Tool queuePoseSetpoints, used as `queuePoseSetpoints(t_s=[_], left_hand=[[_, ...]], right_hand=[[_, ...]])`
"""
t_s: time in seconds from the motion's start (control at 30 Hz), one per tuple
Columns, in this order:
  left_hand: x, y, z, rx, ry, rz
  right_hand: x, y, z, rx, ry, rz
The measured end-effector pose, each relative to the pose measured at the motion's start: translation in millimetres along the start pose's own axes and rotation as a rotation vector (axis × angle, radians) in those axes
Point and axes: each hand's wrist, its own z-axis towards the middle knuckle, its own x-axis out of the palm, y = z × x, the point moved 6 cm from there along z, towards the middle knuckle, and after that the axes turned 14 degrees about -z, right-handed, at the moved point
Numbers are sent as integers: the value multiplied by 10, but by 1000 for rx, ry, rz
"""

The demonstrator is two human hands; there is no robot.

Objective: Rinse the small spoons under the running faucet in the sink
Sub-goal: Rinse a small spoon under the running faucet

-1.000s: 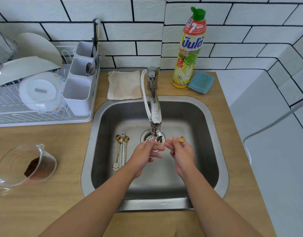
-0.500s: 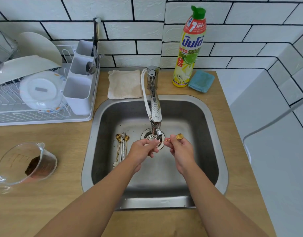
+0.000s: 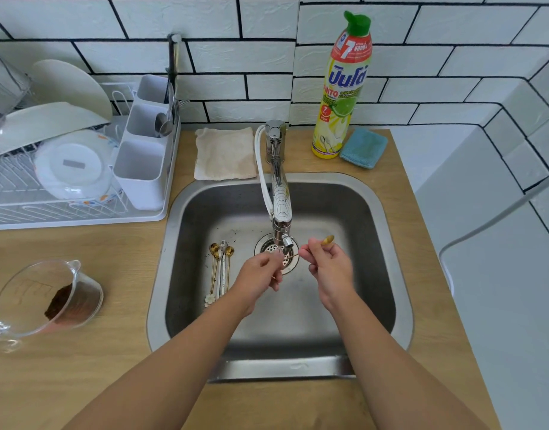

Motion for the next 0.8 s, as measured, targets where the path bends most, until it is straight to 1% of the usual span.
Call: queuePoseSetpoints(t_s=[0.07,0.1,0.13,0.2,0.3,0.33,0.37,0.47,0.5,0.53,0.6,0.73,0.77,0.8], left_hand=[[15,-64,-32,183,50,250],[28,-77,-40,233,75,313],[36,-81,-39,250,86,328],[21,-78,-17,217,54,261],[-53,-90,13,139,-72,191],[-64,-88,19,115,-74,156],[-52,-86,19,98,-37,117],[26,-66,-6,31,185,42],[34,-52,-14,0,238,25],[30,-50,-17,-14,256,22],[4,-62,-2,11,202,56],[-85,-95,32,123,-30,160],[-86,-87,40,130,-34,163],[-66,-76,41,121,4,143]], right_hand=[[-34,3,16,21,-55,11],[-45,2,19,37,-70,16],[-42,-3,21,54,-72,21],[-8,-13,15,85,-39,35],[50,-18,-2,97,21,46],[56,-17,-7,92,25,44],[49,-14,-8,83,19,44],[-4,2,5,62,-22,50],[-22,4,10,62,-34,52],[-34,-1,13,64,-41,55],[-27,-18,6,68,-37,51],[75,-43,-20,64,39,14],[75,-35,-18,59,44,4],[63,-24,-12,56,39,-1]])
